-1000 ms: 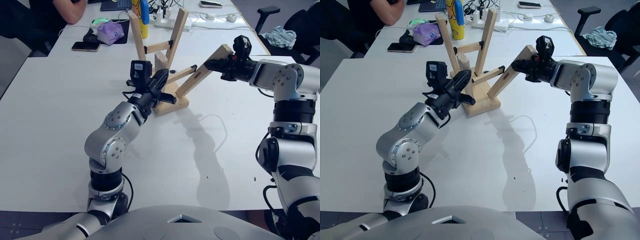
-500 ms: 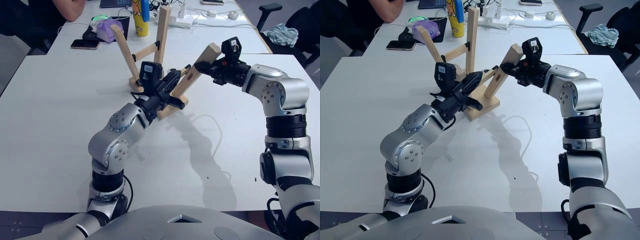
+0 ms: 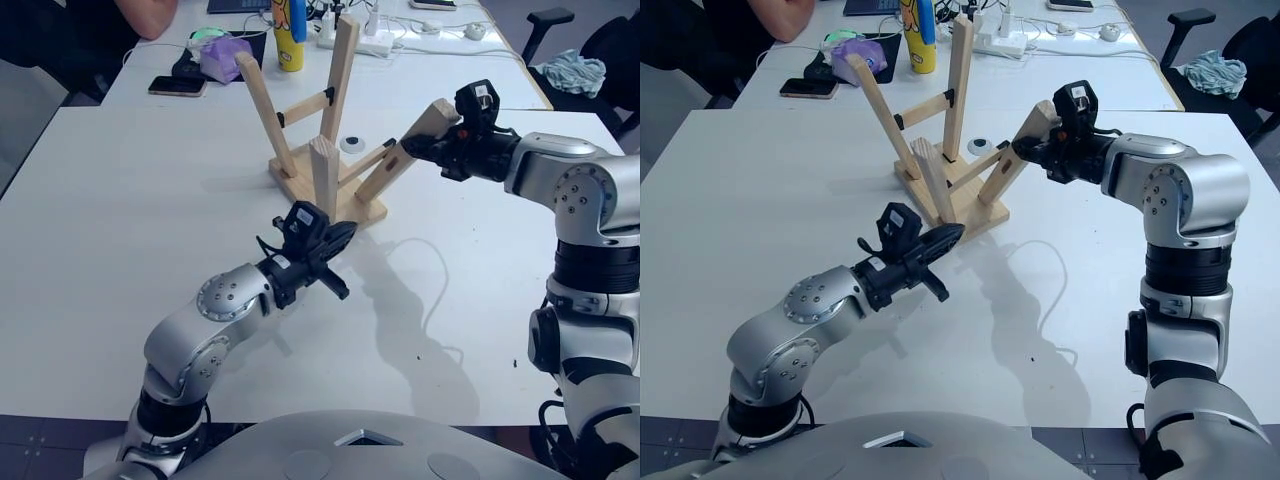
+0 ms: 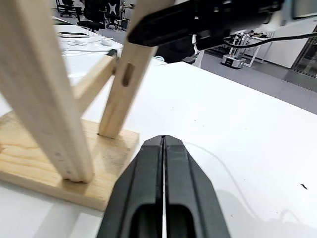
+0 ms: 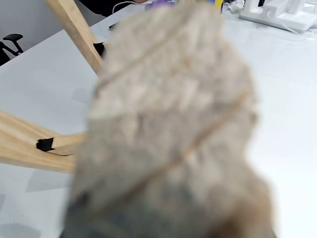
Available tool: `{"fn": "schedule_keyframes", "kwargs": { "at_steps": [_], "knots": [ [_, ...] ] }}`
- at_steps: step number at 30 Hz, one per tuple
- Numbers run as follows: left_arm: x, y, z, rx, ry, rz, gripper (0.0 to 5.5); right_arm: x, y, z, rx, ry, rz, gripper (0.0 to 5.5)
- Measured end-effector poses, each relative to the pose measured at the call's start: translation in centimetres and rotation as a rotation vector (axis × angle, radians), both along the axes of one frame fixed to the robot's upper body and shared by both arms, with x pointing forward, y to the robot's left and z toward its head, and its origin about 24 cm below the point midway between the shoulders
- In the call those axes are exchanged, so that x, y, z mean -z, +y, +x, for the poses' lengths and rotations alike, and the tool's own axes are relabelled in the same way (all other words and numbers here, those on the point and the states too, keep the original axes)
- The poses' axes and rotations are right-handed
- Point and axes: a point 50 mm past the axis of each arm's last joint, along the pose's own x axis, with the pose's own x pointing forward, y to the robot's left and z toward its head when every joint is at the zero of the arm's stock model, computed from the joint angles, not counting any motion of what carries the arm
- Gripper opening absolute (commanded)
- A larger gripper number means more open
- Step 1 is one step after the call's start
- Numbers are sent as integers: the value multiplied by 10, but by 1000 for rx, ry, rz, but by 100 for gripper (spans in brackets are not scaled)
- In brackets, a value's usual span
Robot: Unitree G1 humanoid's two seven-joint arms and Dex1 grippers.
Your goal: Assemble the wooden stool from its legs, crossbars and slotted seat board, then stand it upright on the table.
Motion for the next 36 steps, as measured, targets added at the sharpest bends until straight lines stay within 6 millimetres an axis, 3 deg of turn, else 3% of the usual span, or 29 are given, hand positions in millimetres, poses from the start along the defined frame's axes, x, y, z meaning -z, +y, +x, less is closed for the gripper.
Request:
{"fn": "schedule_keyframes", "kwargs": {
  "at_steps": [6,13,16,20,24,29,36],
  "knots": [
    [-29,12,3,-66,-143,-135,0,-1,-5,-17,-15,7,-24,104],
    [-89,1,-12,109,-334,-435,0,1,-5,-21,-10,-3,-23,104],
    [-107,9,-8,74,-400,-473,0,2,-5,-23,-5,-7,-22,104],
    [-107,26,15,-90,-394,-369,0,2,-4,-23,-2,-8,-22,104],
    [-93,35,35,-173,-315,-221,0,2,-3,-22,-1,-8,-20,104],
    [-83,23,43,-124,-240,-150,0,3,-2,-22,0,-10,-17,104],
    [-80,6,39,-10,-213,-118,0,3,1,-22,2,-16,-10,104]
  ]
}}
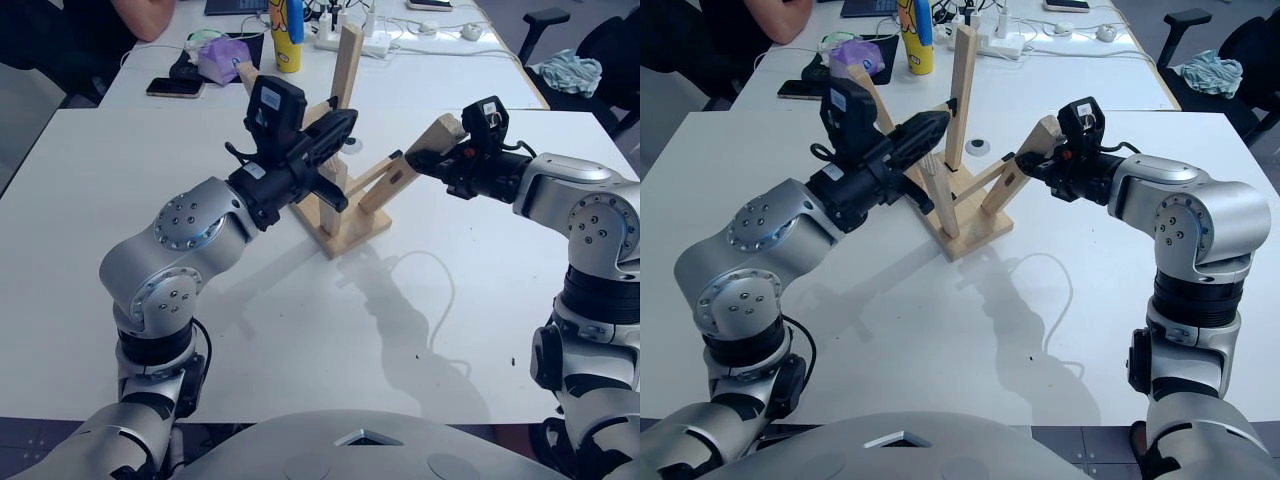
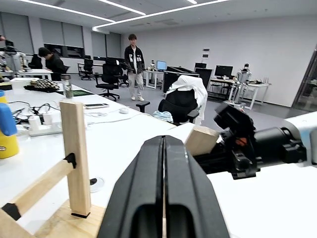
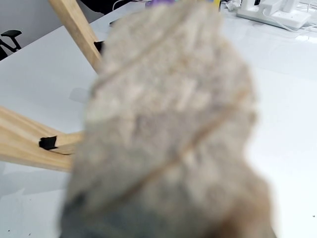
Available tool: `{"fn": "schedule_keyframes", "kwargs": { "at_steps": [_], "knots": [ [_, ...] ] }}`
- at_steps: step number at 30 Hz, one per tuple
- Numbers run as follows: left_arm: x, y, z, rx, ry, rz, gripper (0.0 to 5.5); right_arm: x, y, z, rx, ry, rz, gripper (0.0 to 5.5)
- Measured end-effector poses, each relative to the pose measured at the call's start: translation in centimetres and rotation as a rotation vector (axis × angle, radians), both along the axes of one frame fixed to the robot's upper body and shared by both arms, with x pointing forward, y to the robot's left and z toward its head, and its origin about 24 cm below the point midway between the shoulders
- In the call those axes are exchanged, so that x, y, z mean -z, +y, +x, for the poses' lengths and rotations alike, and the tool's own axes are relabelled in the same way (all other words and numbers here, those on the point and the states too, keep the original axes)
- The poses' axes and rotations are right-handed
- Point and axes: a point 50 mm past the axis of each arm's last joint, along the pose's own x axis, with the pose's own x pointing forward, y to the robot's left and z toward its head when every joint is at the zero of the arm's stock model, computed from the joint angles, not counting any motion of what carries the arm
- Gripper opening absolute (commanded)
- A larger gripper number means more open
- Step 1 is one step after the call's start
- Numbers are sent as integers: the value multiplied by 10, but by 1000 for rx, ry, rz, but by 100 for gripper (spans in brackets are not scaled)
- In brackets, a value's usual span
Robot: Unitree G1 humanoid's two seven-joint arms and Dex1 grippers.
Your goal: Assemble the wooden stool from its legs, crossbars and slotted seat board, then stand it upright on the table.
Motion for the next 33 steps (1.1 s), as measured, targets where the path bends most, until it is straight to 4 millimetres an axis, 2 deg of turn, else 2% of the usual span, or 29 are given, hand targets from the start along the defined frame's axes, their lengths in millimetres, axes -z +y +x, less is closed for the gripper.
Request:
{"fn": "schedule_keyframes", "kwargs": {
  "at_steps": [4,16,33],
  "knots": [
    [11,-1,4,2,82,41,0,0,1,0,0,-2,1,104],
    [11,1,6,-7,150,54,0,2,1,0,-2,8,3,104],
    [16,5,2,-33,165,51,0,10,-20,39,-51,132,107,104]
  ]
}}
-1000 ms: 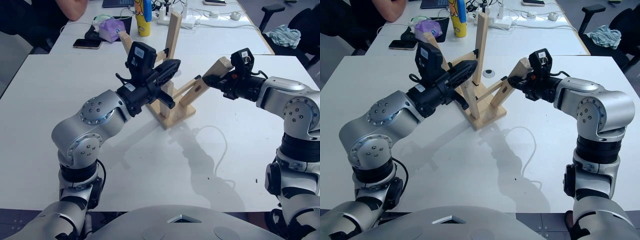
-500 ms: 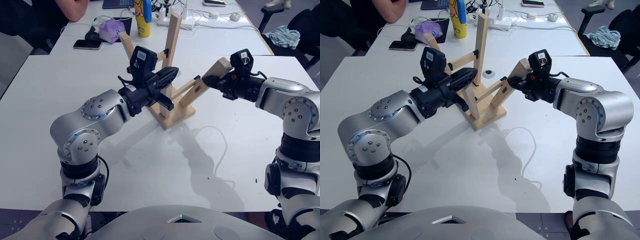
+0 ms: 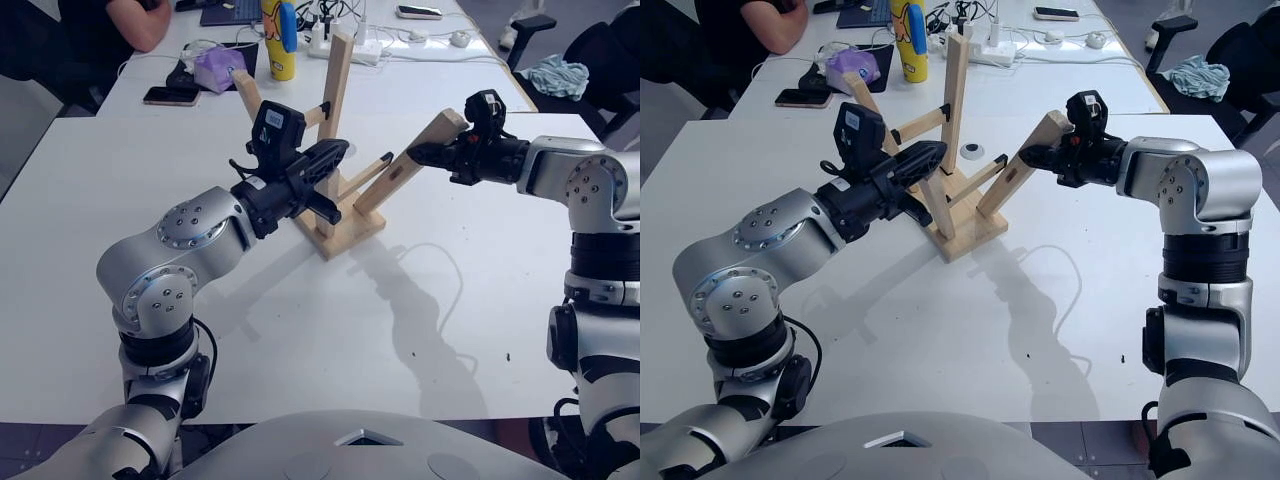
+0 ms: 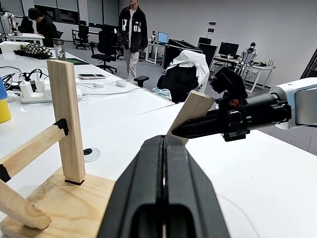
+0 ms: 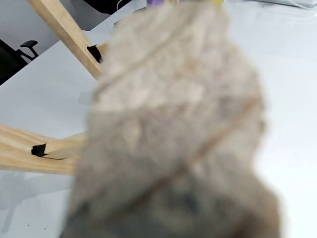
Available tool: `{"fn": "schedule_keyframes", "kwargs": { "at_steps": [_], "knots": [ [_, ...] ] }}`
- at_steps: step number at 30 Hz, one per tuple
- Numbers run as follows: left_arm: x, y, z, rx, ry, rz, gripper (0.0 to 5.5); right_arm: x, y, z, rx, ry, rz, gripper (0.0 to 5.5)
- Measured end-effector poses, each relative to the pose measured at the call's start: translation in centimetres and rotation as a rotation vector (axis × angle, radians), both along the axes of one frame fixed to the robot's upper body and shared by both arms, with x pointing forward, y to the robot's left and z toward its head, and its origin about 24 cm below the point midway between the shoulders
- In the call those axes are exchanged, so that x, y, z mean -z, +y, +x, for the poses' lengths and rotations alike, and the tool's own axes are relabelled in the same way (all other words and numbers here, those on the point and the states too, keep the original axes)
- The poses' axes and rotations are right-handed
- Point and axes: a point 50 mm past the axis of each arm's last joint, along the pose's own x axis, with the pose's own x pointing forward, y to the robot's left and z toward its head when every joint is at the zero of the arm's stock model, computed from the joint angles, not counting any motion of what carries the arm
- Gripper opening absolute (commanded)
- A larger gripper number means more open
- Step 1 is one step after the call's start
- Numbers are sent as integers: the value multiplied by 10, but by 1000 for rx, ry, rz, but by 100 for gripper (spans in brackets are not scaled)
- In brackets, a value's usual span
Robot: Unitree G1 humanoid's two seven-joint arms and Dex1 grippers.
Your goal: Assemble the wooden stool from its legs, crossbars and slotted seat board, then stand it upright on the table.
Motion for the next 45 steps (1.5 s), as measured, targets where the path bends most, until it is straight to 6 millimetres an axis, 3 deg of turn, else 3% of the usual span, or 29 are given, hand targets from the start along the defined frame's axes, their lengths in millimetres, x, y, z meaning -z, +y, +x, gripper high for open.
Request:
{"fn": "schedule_keyframes", "kwargs": {
  "at_steps": [18,30,45],
  "knots": [
    [4,0,2,2,13,28,0,10,1,35,-34,67,60,104],
    [4,0,5,24,0,44,0,13,3,41,-37,54,96,104],
    [2,-1,8,85,-7,69,0,34,8,42,58,22,337,114]
  ]
}}
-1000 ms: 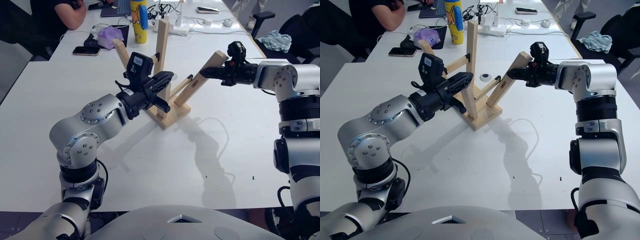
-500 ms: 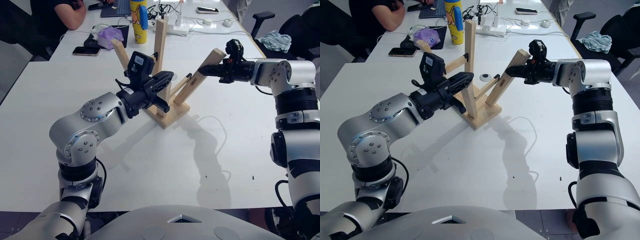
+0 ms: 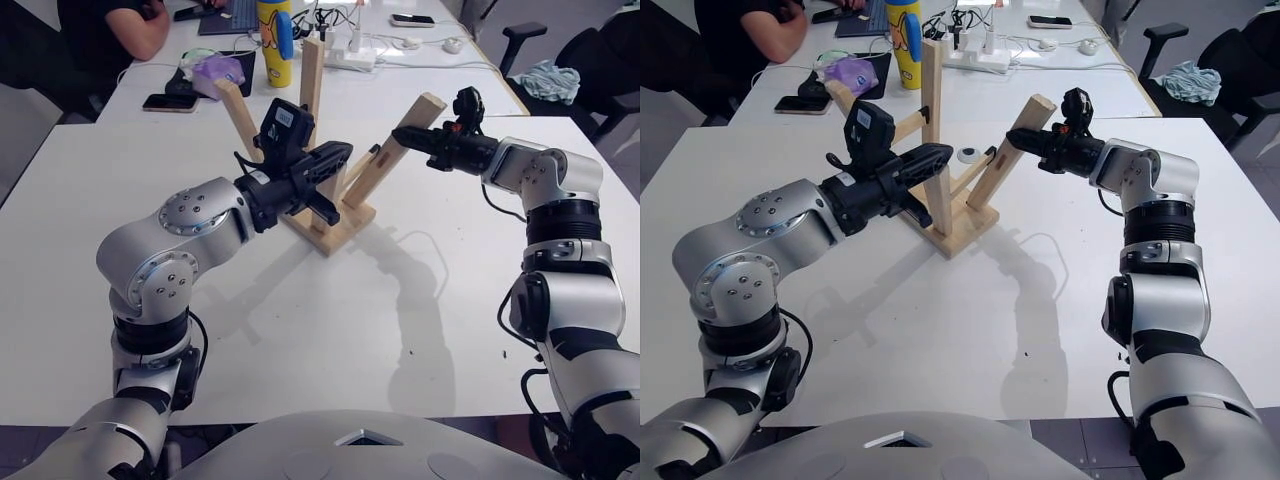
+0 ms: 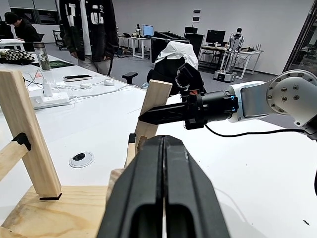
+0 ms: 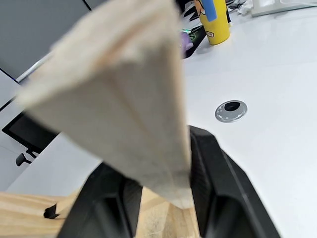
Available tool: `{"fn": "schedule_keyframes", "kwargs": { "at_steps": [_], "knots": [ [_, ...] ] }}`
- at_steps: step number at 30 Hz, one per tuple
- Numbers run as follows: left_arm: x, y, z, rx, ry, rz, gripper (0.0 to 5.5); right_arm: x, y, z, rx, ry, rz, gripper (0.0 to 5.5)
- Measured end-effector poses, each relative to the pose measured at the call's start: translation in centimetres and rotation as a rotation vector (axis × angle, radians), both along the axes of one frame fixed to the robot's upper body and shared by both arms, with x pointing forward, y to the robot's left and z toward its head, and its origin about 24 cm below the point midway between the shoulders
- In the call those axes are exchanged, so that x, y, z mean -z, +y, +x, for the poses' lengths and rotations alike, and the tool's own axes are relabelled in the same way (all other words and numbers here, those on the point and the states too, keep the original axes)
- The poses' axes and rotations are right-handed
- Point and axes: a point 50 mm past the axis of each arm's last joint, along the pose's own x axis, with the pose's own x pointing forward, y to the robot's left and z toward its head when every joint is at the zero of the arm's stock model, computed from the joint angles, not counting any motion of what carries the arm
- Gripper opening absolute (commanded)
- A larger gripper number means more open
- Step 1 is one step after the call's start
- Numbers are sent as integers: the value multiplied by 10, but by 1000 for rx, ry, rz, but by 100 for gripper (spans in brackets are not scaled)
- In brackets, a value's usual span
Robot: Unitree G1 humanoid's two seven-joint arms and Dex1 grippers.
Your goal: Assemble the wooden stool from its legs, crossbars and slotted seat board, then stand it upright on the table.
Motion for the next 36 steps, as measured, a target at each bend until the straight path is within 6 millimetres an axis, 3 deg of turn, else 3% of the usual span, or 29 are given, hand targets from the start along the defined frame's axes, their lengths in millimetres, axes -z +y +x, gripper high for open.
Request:
{"fn": "schedule_keyframes", "kwargs": {
  "at_steps": [16,17,19,23,27,30,33,36],
  "knots": [
    [1,4,5,-13,0,30,0,-5,29,19,-8,25,-34,115],
    [8,1,3,16,36,46,0,-4,32,20,-20,26,-45,114],
    [40,-2,-1,49,204,104,0,-3,47,21,-87,5,-89,110],
    [42,0,0,40,212,110,0,-8,77,23,-217,-45,-159,106],
    [39,-1,-1,60,193,98,0,-8,80,24,-222,-63,-175,106],
    [30,-10,-10,152,132,72,0,-8,79,24,-219,-67,-171,105],
    [24,-24,-36,348,91,10,0,-7,79,24,-217,-72,-168,105],
    [30,-22,-61,493,126,-11,0,-7,76,22,-212,-99,-183,105]
  ]
}}
